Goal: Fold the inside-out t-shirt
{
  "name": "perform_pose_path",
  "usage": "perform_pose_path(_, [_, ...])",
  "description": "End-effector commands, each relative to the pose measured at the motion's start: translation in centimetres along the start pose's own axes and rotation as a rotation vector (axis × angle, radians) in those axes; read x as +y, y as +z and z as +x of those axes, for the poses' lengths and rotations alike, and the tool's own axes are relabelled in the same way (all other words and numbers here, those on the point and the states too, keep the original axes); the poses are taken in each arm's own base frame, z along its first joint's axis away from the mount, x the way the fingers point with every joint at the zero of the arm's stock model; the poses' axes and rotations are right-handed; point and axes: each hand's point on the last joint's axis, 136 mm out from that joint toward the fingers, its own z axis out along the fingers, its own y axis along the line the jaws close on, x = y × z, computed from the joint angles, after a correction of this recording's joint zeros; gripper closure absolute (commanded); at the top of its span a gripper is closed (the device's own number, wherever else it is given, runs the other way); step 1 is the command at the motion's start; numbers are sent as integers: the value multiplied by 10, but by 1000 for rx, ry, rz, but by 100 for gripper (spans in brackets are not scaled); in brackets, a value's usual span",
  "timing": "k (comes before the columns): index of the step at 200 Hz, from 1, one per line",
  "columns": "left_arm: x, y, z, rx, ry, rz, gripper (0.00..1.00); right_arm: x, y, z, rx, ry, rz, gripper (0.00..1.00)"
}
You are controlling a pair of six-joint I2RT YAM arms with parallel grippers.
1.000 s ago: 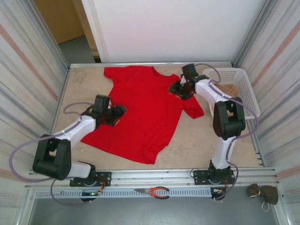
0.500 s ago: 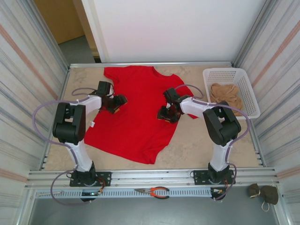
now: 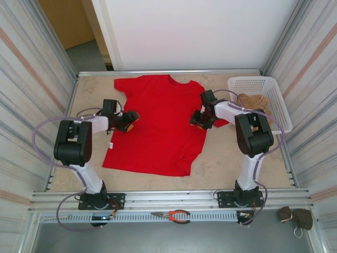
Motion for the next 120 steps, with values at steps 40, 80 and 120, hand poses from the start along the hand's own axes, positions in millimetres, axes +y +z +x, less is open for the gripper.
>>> perform_pose_path(40, [37,-33,35,-82,-93,-165,35,-50,-22,-16,6,-25,225,57])
perform_pose_path(80, [-30,-66,20,-111,166,-103,33,-7,-70,15,-88,-123,135,56])
perform_pose_path(120, [-55,-101,28,-120,267,-65,32,8,-90,96,-113,-255,156,48])
